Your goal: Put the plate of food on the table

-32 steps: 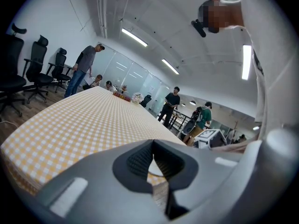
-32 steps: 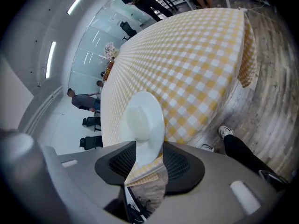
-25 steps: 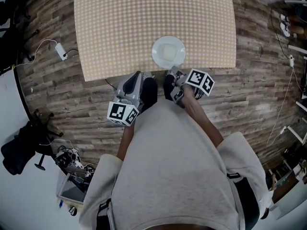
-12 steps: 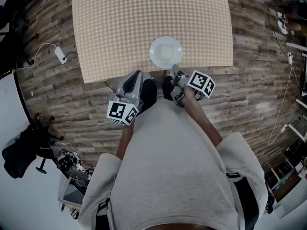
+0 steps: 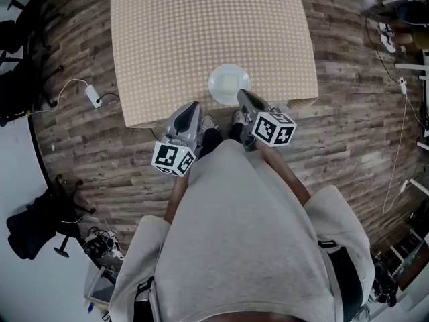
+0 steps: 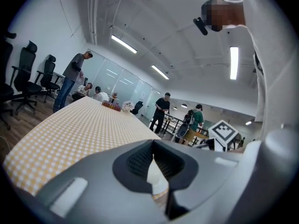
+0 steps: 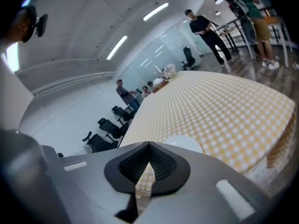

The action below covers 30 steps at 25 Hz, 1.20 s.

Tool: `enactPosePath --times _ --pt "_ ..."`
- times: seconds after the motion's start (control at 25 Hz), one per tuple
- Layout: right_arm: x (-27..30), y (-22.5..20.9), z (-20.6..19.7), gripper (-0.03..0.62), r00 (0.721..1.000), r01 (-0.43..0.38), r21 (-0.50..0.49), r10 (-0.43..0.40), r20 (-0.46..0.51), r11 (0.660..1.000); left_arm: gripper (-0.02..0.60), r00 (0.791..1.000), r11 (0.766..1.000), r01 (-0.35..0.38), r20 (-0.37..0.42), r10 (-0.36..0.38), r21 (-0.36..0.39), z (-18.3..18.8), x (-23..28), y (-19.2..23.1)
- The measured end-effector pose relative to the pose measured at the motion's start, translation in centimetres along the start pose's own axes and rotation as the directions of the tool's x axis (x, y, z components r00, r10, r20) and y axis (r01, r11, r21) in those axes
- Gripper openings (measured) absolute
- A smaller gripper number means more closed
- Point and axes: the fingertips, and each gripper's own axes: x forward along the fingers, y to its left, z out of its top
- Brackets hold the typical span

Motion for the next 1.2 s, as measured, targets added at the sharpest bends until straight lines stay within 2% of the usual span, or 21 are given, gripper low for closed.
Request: enactPosePath --times 0.12,0.24,0.32,0.48,0.64,0.8,1.2 --pt "-0.7 2.3 1.0 -0.002 0.999 -0.014 -0.172 0.02 0.034 0.985 0.008 1.0 1.0 0.02 0.017 -0.021 0.024 1.3 -0.1 -0.5" --pt "-1.5 4.3 2.0 -0.002 0.996 -0.013 -0.309 0.039 0.077 0.951 0.008 0.999 0.998 0.042 0.026 -0.043 0.044 2.3 -0.2 -1.0" --pt "-1.9 5.7 2.6 -0.002 0.993 -0.009 -0.403 0.055 0.105 0.915 0.008 0.998 0.997 0.057 0.031 -0.059 0.055 2.8 -0.4 -1.1" --pt "-2.5 8.1 3.8 -0.002 0.986 0.015 -0.57 0.082 0.145 0.822 0.008 0.996 0.993 0.088 0.019 -0.089 0.073 3.4 -0.4 -1.3" --pt "-3.1 9.9 4.2 -0.002 0.98 0.018 -0.596 0.106 0.171 0.803 0.008 0.993 0.988 0.12 0.006 -0.122 0.1 3.8 -0.8 -1.4" --pt "-3.2 11.0 3.7 -0.003 0.976 0.025 -0.579 0.106 0.192 0.815 0.008 0.988 0.982 0.154 0.001 -0.155 0.111 3.9 -1.5 -1.4" --pt "-5.8 12.6 2.1 -0.003 0.97 -0.006 -0.582 0.146 0.194 0.813 0.008 0.988 0.98 0.152 0.015 -0.155 0.128 3.7 -3.1 -3.5"
